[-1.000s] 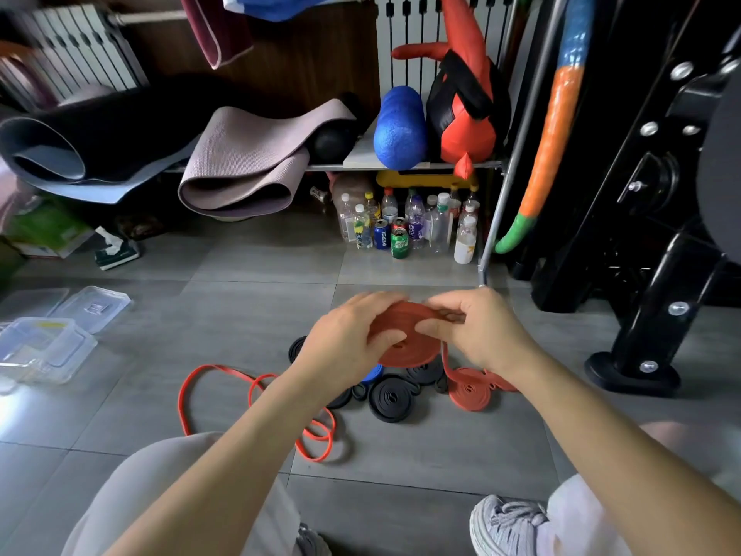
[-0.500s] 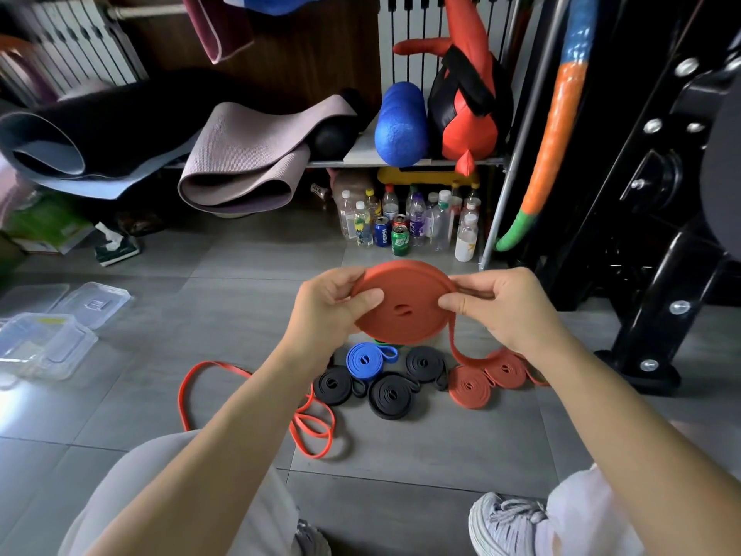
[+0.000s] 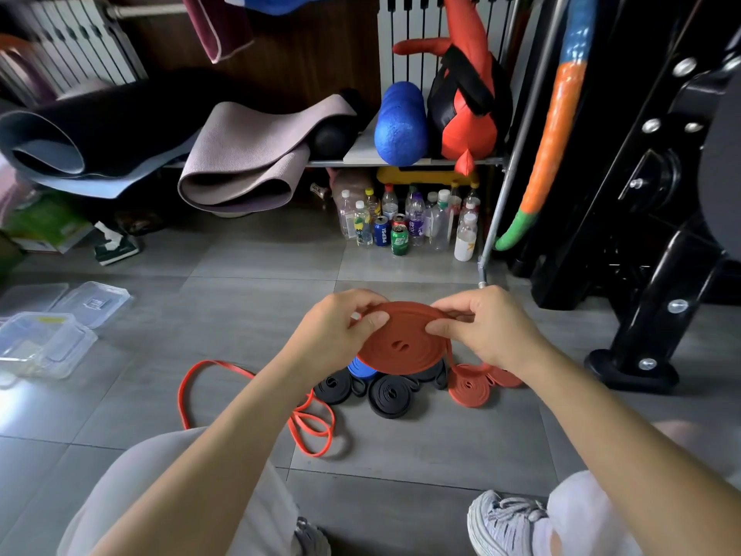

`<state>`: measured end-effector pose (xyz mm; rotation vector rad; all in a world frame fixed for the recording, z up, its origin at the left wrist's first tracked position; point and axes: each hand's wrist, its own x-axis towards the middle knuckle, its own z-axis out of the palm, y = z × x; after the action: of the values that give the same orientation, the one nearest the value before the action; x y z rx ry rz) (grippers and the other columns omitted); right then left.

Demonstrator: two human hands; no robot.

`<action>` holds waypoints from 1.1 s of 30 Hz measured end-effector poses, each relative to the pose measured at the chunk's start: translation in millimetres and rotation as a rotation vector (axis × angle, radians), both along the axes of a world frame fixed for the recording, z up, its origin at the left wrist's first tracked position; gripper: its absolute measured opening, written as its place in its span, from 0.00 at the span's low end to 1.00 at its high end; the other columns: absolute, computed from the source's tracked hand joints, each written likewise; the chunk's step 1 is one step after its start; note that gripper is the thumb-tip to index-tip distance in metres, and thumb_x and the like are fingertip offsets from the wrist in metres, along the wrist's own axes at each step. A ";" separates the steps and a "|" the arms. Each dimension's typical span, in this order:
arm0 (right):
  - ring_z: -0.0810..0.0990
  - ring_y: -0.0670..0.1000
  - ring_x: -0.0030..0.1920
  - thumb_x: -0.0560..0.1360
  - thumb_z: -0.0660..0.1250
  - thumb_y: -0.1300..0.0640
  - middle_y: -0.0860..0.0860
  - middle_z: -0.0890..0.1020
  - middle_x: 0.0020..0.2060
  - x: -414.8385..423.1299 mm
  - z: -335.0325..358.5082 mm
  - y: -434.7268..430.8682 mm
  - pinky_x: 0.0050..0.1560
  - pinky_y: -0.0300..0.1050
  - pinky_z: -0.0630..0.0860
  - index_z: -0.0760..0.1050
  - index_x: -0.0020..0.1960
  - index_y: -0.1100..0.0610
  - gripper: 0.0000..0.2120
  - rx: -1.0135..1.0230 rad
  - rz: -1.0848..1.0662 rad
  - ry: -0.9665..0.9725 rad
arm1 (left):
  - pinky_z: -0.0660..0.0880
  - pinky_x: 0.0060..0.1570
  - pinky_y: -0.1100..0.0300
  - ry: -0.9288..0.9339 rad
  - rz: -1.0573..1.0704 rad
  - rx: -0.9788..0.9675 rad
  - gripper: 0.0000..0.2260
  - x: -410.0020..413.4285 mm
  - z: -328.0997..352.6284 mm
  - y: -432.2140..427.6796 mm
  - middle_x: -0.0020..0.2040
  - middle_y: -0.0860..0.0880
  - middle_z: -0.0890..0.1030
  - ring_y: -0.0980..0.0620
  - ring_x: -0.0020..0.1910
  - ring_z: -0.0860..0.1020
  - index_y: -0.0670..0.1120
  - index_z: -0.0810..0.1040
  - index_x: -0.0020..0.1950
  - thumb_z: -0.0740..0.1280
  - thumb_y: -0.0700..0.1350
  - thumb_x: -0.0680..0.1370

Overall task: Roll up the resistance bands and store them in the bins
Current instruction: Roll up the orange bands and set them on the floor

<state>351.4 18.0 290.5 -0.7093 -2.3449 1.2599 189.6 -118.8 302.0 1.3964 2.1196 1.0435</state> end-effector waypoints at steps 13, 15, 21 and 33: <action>0.83 0.40 0.42 0.65 0.75 0.62 0.40 0.84 0.37 2.6 -1.7 14.8 0.50 0.34 0.78 0.80 0.45 0.47 0.13 -0.225 -0.116 0.206 | 0.81 0.33 0.54 -0.497 0.169 0.199 0.06 -3.1 8.9 1.6 0.40 0.52 0.82 0.56 0.37 0.82 0.46 0.79 0.52 0.64 0.40 0.78; 0.83 0.42 0.41 0.66 0.75 0.62 0.41 0.84 0.36 2.2 -2.8 14.9 0.47 0.33 0.78 0.80 0.44 0.48 0.12 -0.269 -0.131 0.227 | 0.81 0.35 0.52 -0.516 0.128 0.169 0.06 -5.4 7.4 0.7 0.42 0.51 0.83 0.52 0.41 0.82 0.47 0.79 0.53 0.65 0.42 0.78; 0.83 0.40 0.42 0.68 0.73 0.64 0.43 0.85 0.39 1.5 -1.2 6.2 0.44 0.32 0.78 0.80 0.43 0.45 0.14 -0.311 -0.070 0.227 | 0.81 0.31 0.50 -0.523 0.059 0.022 0.09 -0.1 -0.9 0.2 0.43 0.50 0.83 0.50 0.39 0.83 0.51 0.76 0.49 0.72 0.40 0.73; 0.83 0.46 0.36 0.74 0.66 0.62 0.49 0.85 0.36 6.3 4.9 3.4 0.33 0.39 0.78 0.80 0.46 0.53 0.06 -0.660 -0.190 0.416 | 0.81 0.33 0.47 -0.796 0.088 0.134 0.13 2.8 3.8 1.2 0.49 0.47 0.83 0.44 0.45 0.83 0.48 0.76 0.56 0.70 0.45 0.72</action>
<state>357.7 21.4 295.4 -0.7428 -1.4881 1.8918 192.4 -117.7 305.8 0.7354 1.5404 1.4832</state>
